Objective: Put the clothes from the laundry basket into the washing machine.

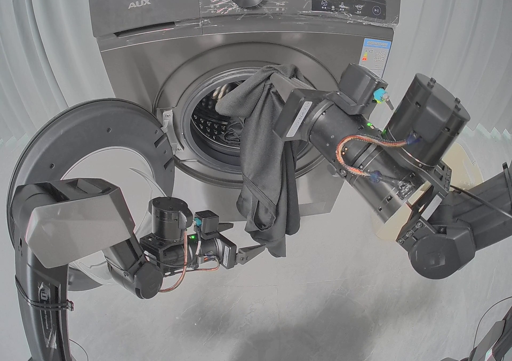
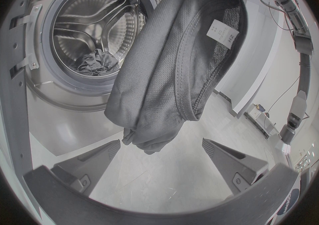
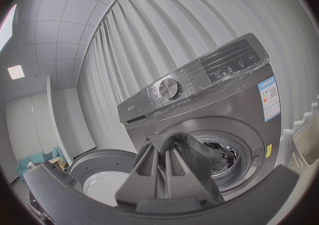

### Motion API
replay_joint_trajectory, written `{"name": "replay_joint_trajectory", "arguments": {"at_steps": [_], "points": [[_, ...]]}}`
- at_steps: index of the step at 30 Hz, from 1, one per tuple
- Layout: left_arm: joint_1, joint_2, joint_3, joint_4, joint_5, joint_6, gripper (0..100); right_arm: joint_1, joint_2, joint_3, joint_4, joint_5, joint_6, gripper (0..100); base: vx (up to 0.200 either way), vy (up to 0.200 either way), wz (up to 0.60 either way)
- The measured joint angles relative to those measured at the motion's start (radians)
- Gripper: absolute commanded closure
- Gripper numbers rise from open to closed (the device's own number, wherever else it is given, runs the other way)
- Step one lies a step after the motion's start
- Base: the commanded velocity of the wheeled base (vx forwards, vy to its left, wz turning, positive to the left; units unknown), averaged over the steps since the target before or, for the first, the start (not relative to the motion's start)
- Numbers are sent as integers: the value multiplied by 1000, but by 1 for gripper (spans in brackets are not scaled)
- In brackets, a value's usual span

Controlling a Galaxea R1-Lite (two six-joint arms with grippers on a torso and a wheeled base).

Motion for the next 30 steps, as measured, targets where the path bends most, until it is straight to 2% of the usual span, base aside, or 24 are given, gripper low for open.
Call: {"name": "replay_joint_trajectory", "arguments": {"at_steps": [7, 8, 14, 21, 30], "points": [[-2, 29, -28, -21, 0, 0, 0, 0, 0, 0, -1, 0, 0, 100, 0, 0, 0], [-2, 33, -33, -22, 2, 0, 100, 0, 0, 0, -1, 1, 0, 100, 0, 0, 0], [-5, 63, -69, -61, 25, -2, 100, -1, 1, 3, -5, 0, 0, 100, 0, 0, 0], [-6, 74, -74, -105, 28, -2, 100, -4, 2, 10, -9, 0, 1, 100, 0, 0, 0], [-4, 44, 8, -187, 28, 0, 100, -31, 18, 11, -9, -1, 3, 100, 0, 0, 0]]}}
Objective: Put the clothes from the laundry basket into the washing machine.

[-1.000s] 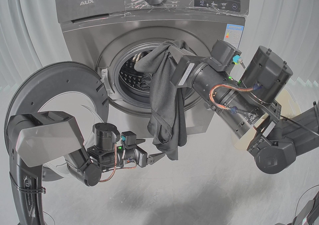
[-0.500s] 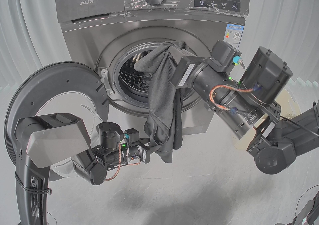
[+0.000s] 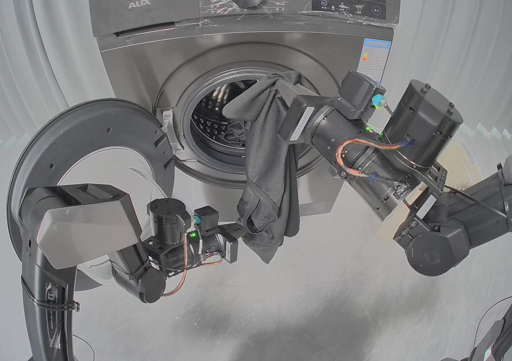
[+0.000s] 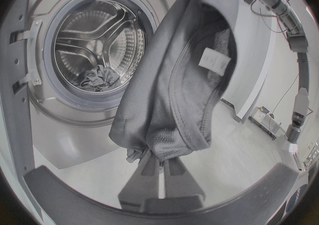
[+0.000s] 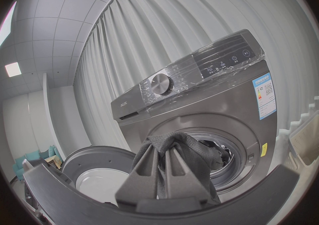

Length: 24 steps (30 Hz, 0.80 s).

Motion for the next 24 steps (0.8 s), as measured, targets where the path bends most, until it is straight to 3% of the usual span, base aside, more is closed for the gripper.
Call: {"name": "replay_joint_trajectory", "arguments": {"at_steps": [4, 5, 24], "points": [[1, -23, 51, -27, -7, 1, 100, -16, 6, -1, 0, -2, 0, 100, 0, 0, 0], [1, -27, 60, -30, -8, 1, 0, -18, 8, -2, 0, -2, 0, 100, 0, 0, 0], [-14, 90, -56, -32, 3, -2, 0, -1, 4, -6, 0, -13, -1, 100, 0, 0, 0]]}}
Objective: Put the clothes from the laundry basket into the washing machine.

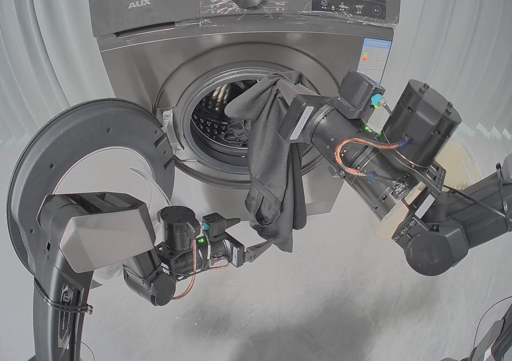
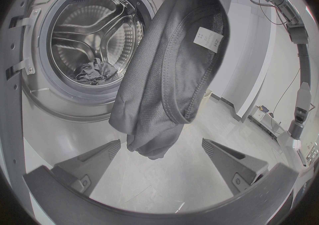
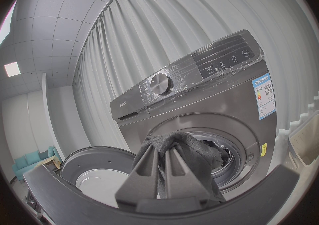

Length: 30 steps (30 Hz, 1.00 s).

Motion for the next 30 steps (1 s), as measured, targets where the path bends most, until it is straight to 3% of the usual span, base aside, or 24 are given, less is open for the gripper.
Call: {"name": "replay_joint_trajectory", "arguments": {"at_steps": [10, 28, 29, 30], "points": [[1, 28, -53, -21, 23, -20, 0, 3, -3, 3, 0, 0, 0, 100, 0, 0, 0], [-16, 24, -41, -58, 26, -21, 0, 2, 3, 2, 0, 0, 0, 100, 0, 0, 0], [-16, 24, -46, -58, 25, -22, 100, 3, 4, 2, 0, 0, 0, 100, 0, 0, 0], [-16, 25, -50, -58, 25, -22, 100, 3, 4, 2, 0, 0, 0, 100, 0, 0, 0]]}}
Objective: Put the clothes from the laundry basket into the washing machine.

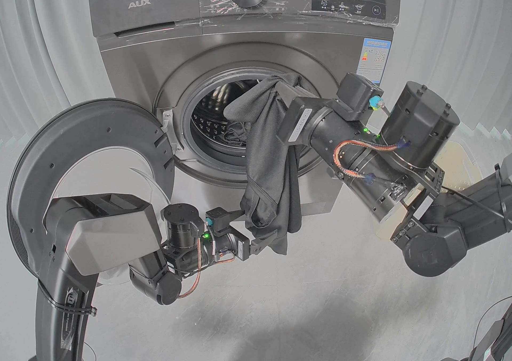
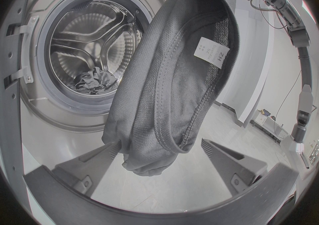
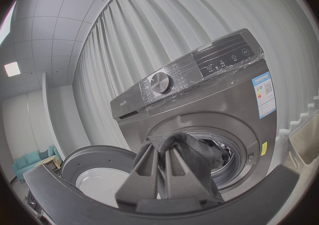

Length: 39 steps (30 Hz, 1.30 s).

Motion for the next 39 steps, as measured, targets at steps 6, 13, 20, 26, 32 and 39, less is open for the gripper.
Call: {"name": "replay_joint_trajectory", "arguments": {"at_steps": [6, 13, 20, 26, 32, 39], "points": [[0, 3, -16, -1, 0, -5, 100, 1, 1, -2, -1, -2, 0, 100, 0, 0, 0], [0, 4, -23, -29, 0, -8, 100, 0, 1, 1, -1, -1, 1, 100, 0, 0, 0], [4, -20, 47, -90, -1, -5, 100, -28, 6, 11, -1, 0, 3, 100, 0, 0, 0], [14, -107, 158, -103, -9, -1, 100, -91, 16, 57, -9, 5, 9, 100, 0, 0, 0], [39, -229, 259, -107, -26, 2, 100, -140, 21, 189, -73, 38, 10, 100, 0, 0, 0], [96, -359, 386, -107, -97, 9, 100, -170, 24, 366, -156, 92, 11, 100, 0, 0, 0]]}}
